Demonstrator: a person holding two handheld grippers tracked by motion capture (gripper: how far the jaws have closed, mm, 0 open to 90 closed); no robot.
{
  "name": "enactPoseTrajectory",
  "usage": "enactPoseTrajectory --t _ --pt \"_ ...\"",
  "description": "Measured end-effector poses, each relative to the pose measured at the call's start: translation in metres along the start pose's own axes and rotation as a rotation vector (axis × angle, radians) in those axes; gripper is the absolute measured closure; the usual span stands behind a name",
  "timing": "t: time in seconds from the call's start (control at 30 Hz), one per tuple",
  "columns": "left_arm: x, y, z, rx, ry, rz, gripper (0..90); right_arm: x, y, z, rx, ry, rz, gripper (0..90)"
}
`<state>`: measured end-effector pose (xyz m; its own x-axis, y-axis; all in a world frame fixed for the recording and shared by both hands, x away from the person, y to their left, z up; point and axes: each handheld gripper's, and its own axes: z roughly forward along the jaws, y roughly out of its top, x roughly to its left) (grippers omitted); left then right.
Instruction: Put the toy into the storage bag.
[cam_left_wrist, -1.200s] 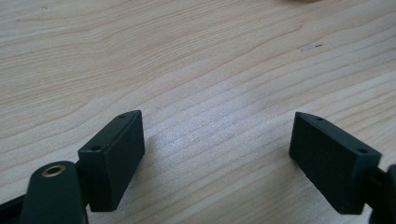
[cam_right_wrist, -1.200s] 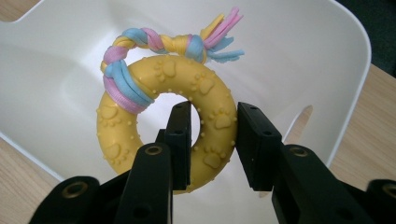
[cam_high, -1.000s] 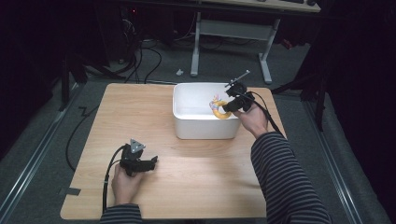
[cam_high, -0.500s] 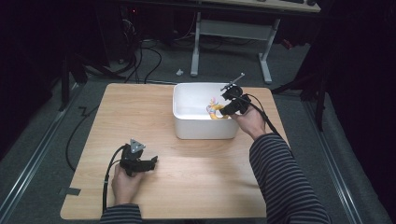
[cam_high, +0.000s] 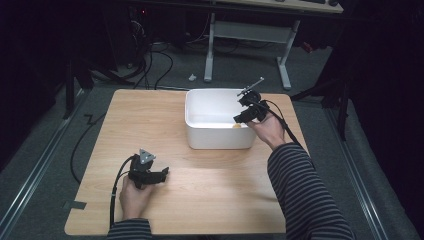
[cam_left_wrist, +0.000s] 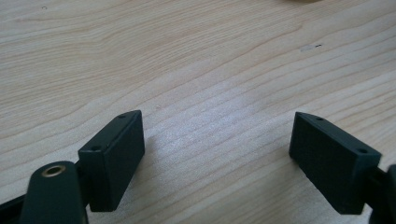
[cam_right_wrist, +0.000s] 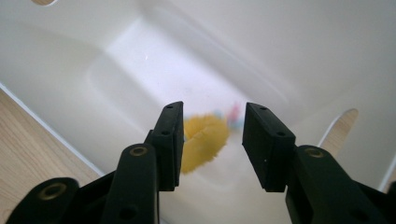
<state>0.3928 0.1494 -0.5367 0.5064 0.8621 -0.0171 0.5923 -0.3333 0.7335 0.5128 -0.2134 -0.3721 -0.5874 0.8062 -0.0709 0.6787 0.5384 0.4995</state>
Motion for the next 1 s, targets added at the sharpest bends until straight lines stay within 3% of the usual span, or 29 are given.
enactPoseTrajectory --t 0.3,0.57,1.0 --pt "0.0 0.0 0.0 0.001 0.001 0.001 18.4 0.001 -0.006 -0.019 -0.068 -0.044 -0.029 50.6" --pt "0.0 0.0 0.0 0.001 0.001 0.001 18.4 -0.012 -0.027 -0.045 -0.145 -0.067 0.01 48.6" --pt "0.0 0.0 0.0 0.001 0.001 0.0 18.4 -0.026 -0.058 -0.075 -0.222 -0.071 0.07 47.3"
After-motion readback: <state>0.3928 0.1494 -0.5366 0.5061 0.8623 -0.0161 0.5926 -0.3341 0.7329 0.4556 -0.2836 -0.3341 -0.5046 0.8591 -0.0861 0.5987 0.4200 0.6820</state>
